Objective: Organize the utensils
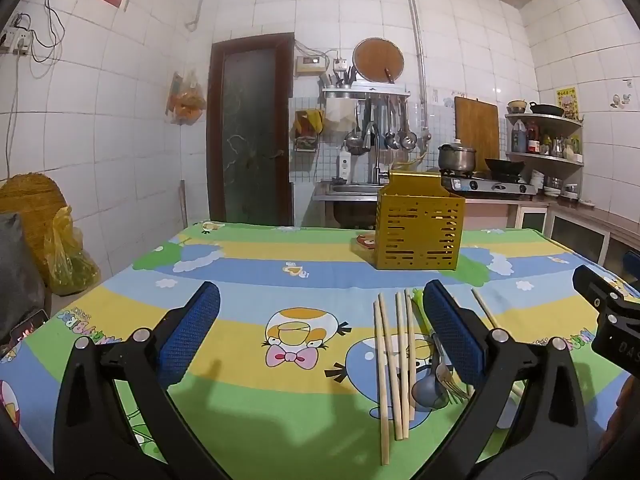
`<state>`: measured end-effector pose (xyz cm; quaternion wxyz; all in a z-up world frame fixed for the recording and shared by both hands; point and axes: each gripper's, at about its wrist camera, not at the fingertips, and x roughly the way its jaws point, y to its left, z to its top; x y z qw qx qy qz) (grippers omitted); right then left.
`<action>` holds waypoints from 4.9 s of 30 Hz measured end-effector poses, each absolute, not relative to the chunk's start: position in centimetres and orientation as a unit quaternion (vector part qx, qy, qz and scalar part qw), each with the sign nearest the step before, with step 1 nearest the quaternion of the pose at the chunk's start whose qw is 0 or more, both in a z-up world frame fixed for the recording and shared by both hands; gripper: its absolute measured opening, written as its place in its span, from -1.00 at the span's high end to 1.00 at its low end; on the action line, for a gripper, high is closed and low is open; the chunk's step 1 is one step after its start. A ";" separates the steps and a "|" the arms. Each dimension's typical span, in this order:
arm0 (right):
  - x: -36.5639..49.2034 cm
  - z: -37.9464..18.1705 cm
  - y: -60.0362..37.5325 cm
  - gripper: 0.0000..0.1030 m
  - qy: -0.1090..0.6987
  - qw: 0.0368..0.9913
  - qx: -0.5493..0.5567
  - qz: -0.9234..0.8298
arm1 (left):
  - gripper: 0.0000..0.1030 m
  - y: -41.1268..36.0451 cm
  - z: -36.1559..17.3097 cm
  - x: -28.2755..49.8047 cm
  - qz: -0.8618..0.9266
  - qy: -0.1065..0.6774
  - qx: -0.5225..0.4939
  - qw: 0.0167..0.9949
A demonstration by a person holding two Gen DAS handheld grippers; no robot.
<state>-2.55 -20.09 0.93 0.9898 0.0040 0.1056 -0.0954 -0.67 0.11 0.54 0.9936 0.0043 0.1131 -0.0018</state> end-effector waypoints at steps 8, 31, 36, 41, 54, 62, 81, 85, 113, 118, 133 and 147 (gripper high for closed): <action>-2.9 1.2 -20.4 -0.92 0.102 0.990 0.007 -0.099 | -0.90 0.1 0.7 -1.2 -0.001 0.109 0.007 0.994; -3.1 1.3 -20.7 -0.92 0.100 0.990 0.009 -0.103 | -0.90 -0.2 0.7 -1.0 0.000 0.107 0.012 0.994; -3.2 1.3 -20.7 -0.92 0.099 0.990 0.009 -0.103 | -0.90 -0.2 0.7 -1.0 -0.001 0.106 0.012 0.994; -3.3 1.4 -20.7 -0.92 0.099 0.990 0.009 -0.103 | -0.90 -0.2 0.7 -1.1 0.000 0.106 0.012 0.994; -3.3 1.3 -20.8 -0.92 0.099 0.990 0.010 -0.104 | -0.90 -0.3 0.6 -1.1 0.000 0.106 0.013 0.994; -3.3 1.3 -20.8 -0.92 0.099 0.990 0.011 -0.104 | -0.90 -0.3 0.7 -1.1 0.000 0.106 0.014 0.994; -3.3 1.2 -21.1 -0.92 0.101 0.989 0.013 -0.105 | -0.90 -0.7 0.5 -0.9 -0.004 0.113 0.021 0.993; -3.3 0.9 -21.3 -0.92 0.104 0.989 0.018 -0.105 | -0.90 -0.8 0.5 -0.7 -0.004 0.117 0.025 0.993; -1.8 0.9 -21.3 -0.92 0.140 0.983 0.017 -0.114 | -0.90 -0.4 -0.3 1.3 -0.011 0.167 0.016 0.986; -1.5 0.7 -21.3 -0.92 0.147 0.982 0.019 -0.116 | -0.90 -0.3 -0.6 2.0 -0.018 0.187 0.011 0.982; 4.5 -0.1 -22.0 -0.92 0.254 0.961 0.038 -0.099 | -0.90 0.2 -1.6 11.6 -0.027 0.350 0.032 0.936; 11.9 -3.6 -23.3 -0.92 0.368 0.922 0.048 -0.110 | -0.90 -2.1 -5.8 18.0 -0.063 0.440 0.049 0.894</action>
